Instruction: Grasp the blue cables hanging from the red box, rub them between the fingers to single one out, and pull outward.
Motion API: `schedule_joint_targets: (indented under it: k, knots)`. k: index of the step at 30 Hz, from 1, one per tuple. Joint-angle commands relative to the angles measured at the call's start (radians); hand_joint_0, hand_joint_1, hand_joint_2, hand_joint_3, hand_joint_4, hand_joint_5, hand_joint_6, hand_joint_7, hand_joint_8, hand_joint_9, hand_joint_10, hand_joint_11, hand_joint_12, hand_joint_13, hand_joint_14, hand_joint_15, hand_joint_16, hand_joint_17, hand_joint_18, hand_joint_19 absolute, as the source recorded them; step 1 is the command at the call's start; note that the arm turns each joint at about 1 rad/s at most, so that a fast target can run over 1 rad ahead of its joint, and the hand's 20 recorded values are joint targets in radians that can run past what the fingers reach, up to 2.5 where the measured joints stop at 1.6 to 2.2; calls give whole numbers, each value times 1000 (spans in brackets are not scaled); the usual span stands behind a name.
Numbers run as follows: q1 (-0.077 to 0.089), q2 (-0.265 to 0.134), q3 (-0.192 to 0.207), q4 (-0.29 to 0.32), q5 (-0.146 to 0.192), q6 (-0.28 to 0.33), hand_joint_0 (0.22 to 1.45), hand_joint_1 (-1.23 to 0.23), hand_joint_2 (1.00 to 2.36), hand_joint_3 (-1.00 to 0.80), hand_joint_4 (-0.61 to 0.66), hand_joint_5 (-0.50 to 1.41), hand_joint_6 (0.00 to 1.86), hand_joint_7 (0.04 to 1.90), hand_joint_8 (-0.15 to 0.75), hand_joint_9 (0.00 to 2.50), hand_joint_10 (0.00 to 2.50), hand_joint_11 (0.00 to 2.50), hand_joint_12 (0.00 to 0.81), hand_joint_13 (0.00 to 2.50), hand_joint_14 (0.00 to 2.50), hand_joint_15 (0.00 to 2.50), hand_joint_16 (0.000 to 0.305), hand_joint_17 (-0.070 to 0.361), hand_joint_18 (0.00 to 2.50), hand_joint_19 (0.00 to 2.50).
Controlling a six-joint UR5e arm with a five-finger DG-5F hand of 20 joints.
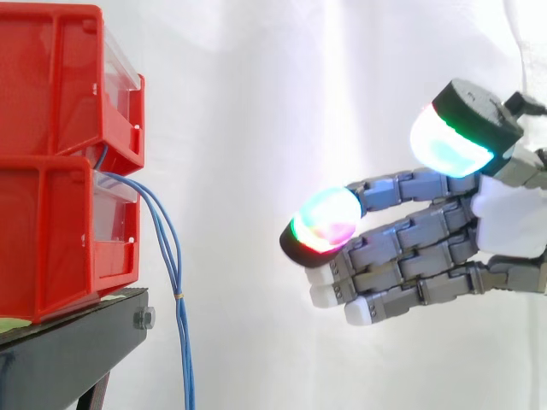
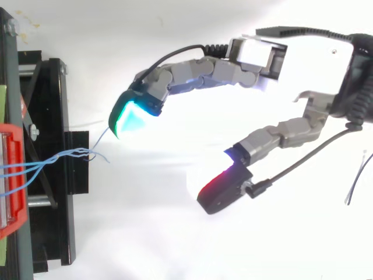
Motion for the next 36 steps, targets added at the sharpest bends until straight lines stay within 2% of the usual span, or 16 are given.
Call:
schedule_joint_targets:
  k: [1,3,5,7,9,10,15,16,20,29,35,36]
  knots:
    - [5,-33,0,10,32,-61,467,-625,1000,-500,257,-179,502,826,253,461,4,118,374,246,8,236,52,117,154,314]
    - [6,-51,2,26,54,-74,467,-625,1000,-500,258,-178,502,827,252,463,4,115,375,258,9,242,52,117,165,312]
    - [8,-113,43,56,84,-69,466,-629,1000,-500,266,-176,503,849,254,465,5,119,375,259,8,239,52,117,172,319]
    - [8,-132,69,53,83,-63,467,-630,1000,-500,274,-172,503,871,254,467,3,113,374,265,8,240,52,117,174,319]
    - [6,-171,117,36,83,-46,467,-631,1000,-500,277,-170,503,885,256,474,4,129,374,269,9,246,52,117,183,321]
    - [6,-171,117,36,83,-46,467,-633,1000,-500,279,-169,502,891,256,476,4,125,374,274,8,243,52,117,185,317]
    - [8,-209,181,6,87,-40,469,-635,1000,-500,284,-166,502,899,256,478,4,122,375,285,8,246,51,116,203,325]
    - [6,-237,216,-19,86,-46,470,-635,1000,-500,280,-166,503,903,257,478,4,122,374,291,9,254,51,116,204,332]
    - [8,-275,272,-51,86,-42,470,-635,1000,-500,285,-165,502,909,259,486,4,132,373,300,9,256,51,115,211,330]
    - [20,-275,281,-47,87,-55,479,-639,1000,-496,286,-155,503,949,260,497,4,130,368,324,9,267,51,114,231,345]
    - [40,-274,282,-22,87,-49,492,-648,1001,-474,297,-135,502,1041,262,532,6,145,364,347,10,278,49,110,262,360]
    - [44,-275,293,-14,86,-37,494,-650,1002,-471,294,-133,502,1051,264,542,5,149,365,355,10,276,48,109,264,360]
